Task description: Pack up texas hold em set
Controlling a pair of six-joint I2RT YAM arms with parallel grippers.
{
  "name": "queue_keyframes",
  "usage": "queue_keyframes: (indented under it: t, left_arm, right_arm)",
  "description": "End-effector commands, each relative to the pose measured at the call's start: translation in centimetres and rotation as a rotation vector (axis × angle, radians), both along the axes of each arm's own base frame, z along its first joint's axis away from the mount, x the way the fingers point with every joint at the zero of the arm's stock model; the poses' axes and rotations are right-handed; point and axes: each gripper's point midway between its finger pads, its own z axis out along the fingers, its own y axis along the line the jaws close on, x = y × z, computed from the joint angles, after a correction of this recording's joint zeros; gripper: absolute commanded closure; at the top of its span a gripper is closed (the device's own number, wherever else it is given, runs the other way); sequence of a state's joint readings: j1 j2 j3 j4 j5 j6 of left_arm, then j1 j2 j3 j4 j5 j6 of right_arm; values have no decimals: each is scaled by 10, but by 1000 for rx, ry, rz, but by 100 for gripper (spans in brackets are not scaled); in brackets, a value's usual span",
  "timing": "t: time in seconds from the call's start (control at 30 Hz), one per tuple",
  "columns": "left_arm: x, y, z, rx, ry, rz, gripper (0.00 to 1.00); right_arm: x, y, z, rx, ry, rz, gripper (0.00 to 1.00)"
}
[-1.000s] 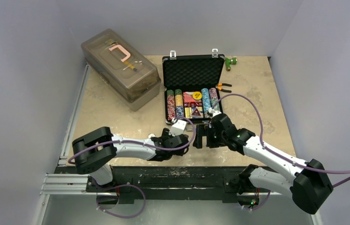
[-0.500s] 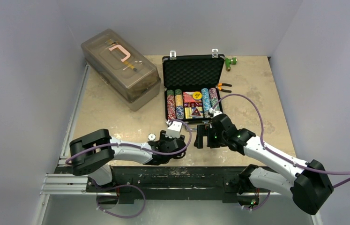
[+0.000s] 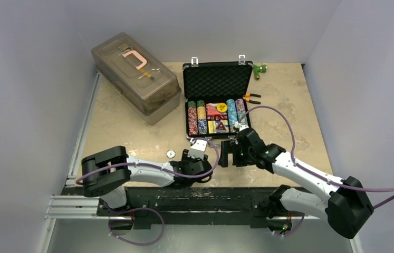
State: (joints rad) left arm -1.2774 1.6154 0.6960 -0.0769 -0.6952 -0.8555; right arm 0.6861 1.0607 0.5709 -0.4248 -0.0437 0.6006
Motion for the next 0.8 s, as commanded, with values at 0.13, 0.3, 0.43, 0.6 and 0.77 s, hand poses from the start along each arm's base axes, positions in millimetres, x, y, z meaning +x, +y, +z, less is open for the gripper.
queue_keyframes:
  t: [0.13, 0.3, 0.43, 0.6, 0.77]
  left_arm:
    - [-32, 34, -50, 182, 173, -34, 57]
    - [-31, 38, -47, 188, 164, -26, 69]
    - [-29, 38, -40, 191, 149, -27, 73]
    - [-24, 36, -23, 181, 117, -32, 77]
    - [-19, 34, -4, 168, 84, -39, 77]
  right_arm:
    - [8, 4, 7, 17, -38, 2, 1]
    - [4, 10, 7, 60, -19, 10, 1]
    - [1, 15, 4, 88, -2, 6, 1]
    - [0, 22, 0, 139, 23, -21, 1]
    - [1, 31, -2, 177, 53, -29, 1]
